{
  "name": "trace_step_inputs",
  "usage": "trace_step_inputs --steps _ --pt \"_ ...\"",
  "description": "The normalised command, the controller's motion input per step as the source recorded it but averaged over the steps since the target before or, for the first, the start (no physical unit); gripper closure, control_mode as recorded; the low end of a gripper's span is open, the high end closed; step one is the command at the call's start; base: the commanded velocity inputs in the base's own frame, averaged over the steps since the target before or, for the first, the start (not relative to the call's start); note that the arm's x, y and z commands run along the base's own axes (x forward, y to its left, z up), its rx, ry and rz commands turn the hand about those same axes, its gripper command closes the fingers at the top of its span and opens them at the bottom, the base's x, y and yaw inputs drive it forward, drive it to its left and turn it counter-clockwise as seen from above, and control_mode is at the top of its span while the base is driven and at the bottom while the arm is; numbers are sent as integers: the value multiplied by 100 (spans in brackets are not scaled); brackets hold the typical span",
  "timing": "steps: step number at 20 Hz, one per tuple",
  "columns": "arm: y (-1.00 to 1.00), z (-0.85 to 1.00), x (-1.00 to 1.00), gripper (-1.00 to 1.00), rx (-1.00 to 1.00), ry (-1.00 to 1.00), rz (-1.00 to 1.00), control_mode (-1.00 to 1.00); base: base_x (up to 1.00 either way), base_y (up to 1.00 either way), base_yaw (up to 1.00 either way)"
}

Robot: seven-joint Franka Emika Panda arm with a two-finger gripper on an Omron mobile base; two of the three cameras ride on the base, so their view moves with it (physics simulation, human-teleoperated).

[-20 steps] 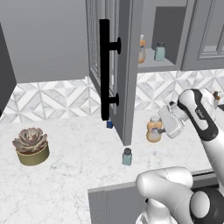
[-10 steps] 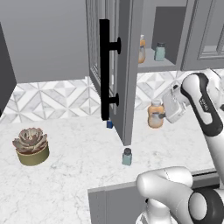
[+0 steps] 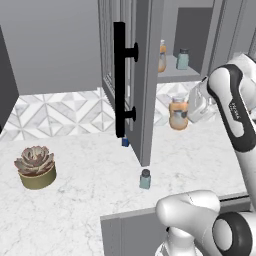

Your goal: Put the shaker and condiment bottle from the counter next to their counterparts in the cabinet.

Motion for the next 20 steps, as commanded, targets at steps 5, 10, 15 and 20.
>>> trace_step_inputs --steps 5,10,15,20 --pt "13 70 -4 100 -4 0 -11 -100 0 0 0" --pt "12 63 -2 100 -1 0 -11 -100 0 0 0" --pt "19 55 0 100 0 0 -15 -100 0 0 0" --pt "32 50 0 100 -2 0 -17 -100 0 0 0"
